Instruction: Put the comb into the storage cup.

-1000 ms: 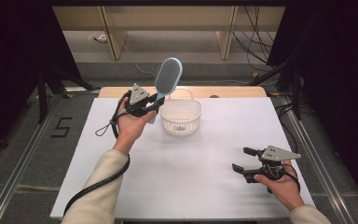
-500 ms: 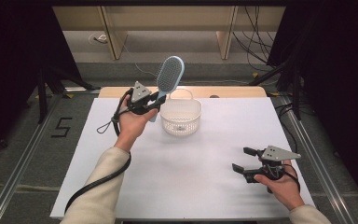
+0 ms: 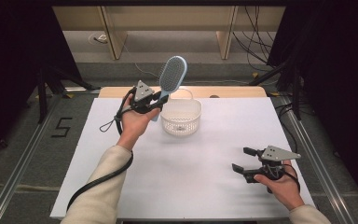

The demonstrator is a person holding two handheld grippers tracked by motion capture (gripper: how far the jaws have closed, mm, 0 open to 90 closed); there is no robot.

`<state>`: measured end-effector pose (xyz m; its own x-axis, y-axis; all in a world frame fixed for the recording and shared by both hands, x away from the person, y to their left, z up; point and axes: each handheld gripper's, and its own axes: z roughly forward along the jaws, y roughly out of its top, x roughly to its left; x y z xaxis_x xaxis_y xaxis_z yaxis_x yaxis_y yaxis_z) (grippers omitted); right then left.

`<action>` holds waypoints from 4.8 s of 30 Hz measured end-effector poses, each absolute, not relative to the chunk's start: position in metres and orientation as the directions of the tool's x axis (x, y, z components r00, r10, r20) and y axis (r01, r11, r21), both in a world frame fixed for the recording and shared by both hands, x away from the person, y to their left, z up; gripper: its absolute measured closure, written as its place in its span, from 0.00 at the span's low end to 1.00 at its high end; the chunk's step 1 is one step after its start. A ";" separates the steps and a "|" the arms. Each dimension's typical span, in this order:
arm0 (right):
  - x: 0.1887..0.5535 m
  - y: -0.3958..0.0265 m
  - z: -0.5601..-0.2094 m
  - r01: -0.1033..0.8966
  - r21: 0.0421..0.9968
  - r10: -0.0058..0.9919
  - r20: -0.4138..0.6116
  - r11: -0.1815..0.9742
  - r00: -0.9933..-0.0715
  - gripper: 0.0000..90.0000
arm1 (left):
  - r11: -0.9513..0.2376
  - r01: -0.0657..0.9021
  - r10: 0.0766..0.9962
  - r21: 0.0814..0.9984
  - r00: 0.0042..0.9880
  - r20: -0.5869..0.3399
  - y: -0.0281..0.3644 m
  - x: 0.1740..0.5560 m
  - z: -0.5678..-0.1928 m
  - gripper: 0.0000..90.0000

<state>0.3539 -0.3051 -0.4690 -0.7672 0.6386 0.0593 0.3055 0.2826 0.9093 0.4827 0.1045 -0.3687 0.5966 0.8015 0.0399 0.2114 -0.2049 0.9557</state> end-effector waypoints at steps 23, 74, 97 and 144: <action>0.354 -0.305 -0.469 0.308 0.909 0.638 0.064 0.280 -0.767 0.19 | -0.220 0.219 0.793 0.950 0.607 0.044 0.099 0.493 -0.366 0.78; 0.354 -0.306 -0.469 0.310 0.910 0.638 0.068 0.276 -0.767 0.19 | -0.249 0.204 0.768 0.947 0.638 0.064 0.078 0.514 -0.358 0.78; 0.354 -0.306 -0.470 0.311 0.910 0.637 0.071 0.274 -0.768 0.19 | -0.264 0.203 0.757 0.943 0.649 0.073 0.069 0.521 -0.364 0.78; 0.354 -0.306 -0.469 0.310 0.912 0.636 0.073 0.269 -0.768 0.19 | -0.289 0.194 0.740 0.937 0.667 0.090 0.066 0.533 -0.378 0.78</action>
<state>0.3540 -0.3057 -0.4694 -0.7683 0.6359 0.0733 0.3101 0.2695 0.9117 0.5325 0.0660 -0.3776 0.6669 0.7397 0.0900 0.1943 -0.2892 0.9373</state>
